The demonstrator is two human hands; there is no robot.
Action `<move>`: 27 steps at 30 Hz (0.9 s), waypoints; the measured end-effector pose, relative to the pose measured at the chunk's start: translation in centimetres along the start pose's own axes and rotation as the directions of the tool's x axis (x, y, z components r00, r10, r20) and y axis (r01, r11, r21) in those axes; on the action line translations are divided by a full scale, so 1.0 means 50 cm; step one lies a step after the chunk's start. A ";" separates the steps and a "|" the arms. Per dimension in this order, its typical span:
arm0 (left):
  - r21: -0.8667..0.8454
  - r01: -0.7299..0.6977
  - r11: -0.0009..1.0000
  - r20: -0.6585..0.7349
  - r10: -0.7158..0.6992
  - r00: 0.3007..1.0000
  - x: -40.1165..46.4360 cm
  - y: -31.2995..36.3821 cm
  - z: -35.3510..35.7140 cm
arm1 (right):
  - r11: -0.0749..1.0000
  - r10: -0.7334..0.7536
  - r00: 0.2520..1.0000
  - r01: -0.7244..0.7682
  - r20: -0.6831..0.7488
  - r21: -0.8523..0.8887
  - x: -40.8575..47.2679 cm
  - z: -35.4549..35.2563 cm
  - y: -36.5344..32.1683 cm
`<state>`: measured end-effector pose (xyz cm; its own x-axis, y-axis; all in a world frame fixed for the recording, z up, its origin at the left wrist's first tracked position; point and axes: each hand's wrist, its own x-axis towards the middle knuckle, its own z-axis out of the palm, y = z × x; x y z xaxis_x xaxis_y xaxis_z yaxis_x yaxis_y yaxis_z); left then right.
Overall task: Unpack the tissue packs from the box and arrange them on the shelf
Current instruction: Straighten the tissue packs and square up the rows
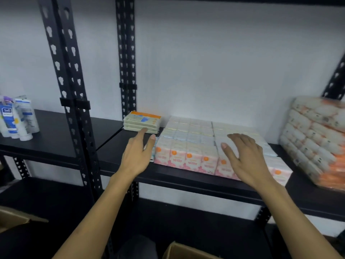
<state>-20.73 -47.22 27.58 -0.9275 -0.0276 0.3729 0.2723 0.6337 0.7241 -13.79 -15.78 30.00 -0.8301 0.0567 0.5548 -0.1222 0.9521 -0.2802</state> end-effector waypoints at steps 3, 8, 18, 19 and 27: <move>-0.060 -0.119 0.991 0.032 0.121 0.992 -0.062 0.090 0.024 | 0.998 0.065 0.996 -0.064 -0.063 0.015 -0.067 -0.061 0.064; -0.099 -0.335 0.937 0.172 0.347 0.922 -0.163 0.247 0.130 | 0.981 0.187 0.969 -0.175 -0.163 0.086 -0.219 -0.166 0.166; -0.298 -0.566 0.769 0.575 0.617 0.536 -0.511 0.531 0.452 | 0.789 0.614 0.736 -0.579 -0.287 0.205 -0.684 -0.303 0.348; -0.318 -0.581 0.749 0.610 0.631 0.480 -0.556 0.548 0.485 | 0.762 0.646 0.704 -0.612 -0.294 0.210 -0.736 -0.306 0.365; -0.425 -0.608 0.670 0.830 0.557 0.034 -0.900 0.575 0.699 | 0.445 0.891 0.395 -0.855 -0.222 0.266 -1.113 -0.295 0.438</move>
<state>19.90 -0.74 11.35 -0.0928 0.9935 -0.0658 0.8556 0.1134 0.5050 37.77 6.34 4.55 -0.3158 0.9379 0.1436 0.5103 0.2955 -0.8076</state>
